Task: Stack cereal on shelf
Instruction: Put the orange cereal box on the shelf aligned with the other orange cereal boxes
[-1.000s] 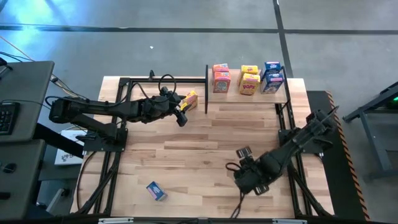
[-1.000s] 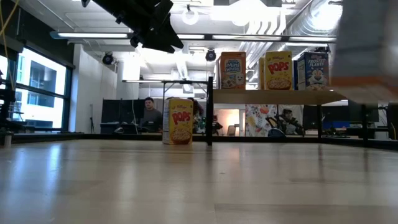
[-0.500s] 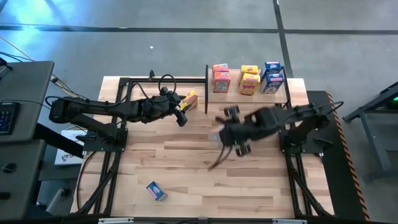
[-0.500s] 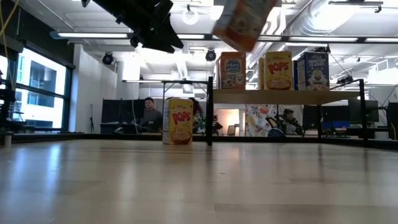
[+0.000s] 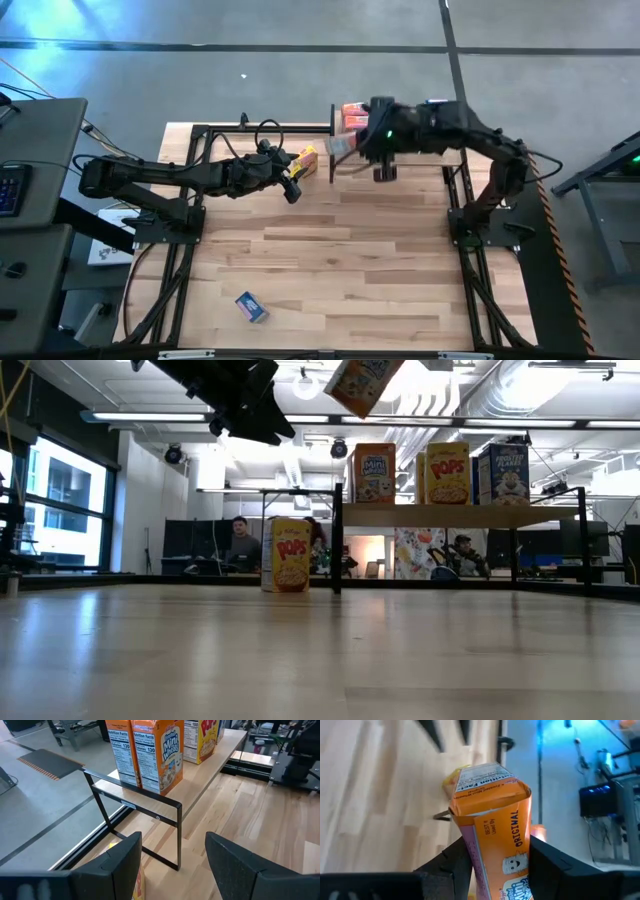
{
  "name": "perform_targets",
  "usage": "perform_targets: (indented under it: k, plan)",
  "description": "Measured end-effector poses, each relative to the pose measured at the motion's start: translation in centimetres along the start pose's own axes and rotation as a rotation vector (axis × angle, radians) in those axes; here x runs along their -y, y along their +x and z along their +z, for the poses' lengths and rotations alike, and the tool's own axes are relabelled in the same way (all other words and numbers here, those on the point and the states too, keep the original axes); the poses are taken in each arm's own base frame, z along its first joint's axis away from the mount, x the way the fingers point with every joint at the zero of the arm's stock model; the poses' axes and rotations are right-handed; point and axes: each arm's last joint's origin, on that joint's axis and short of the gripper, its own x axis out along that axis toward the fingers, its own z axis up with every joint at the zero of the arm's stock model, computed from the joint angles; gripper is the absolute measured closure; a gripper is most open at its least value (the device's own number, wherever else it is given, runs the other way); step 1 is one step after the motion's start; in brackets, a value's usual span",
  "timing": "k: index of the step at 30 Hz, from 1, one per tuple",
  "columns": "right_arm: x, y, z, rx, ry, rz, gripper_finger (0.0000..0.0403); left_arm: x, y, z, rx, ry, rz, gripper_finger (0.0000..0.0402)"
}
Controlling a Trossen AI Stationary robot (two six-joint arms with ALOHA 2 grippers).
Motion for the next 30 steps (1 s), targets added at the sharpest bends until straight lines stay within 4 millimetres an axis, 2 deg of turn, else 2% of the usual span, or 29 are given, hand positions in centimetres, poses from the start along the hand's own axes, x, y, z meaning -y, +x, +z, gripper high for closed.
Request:
perform_targets:
  k: [8,12,21,30]
  plan:
    - [2.4,-1.4,-0.7,0.074,0.079,0.002,0.0256,0.0,0.0,0.0,0.0,0.0,0.001,0.0192]
    - [3.0,-1.2,-1.1,0.059,0.095,-0.005,0.0256,0.0,0.0,0.0,0.0,0.0,0.0,0.0192]
    - [4.5,0.6,-2.1,-0.002,0.172,0.017,0.0256,0.0,0.0,0.0,0.0,0.0,0.001,0.0192]
    - [3.7,4.2,-1.9,-0.137,0.215,0.155,0.0256,0.0,0.0,0.0,0.0,0.0,0.001,0.0192]
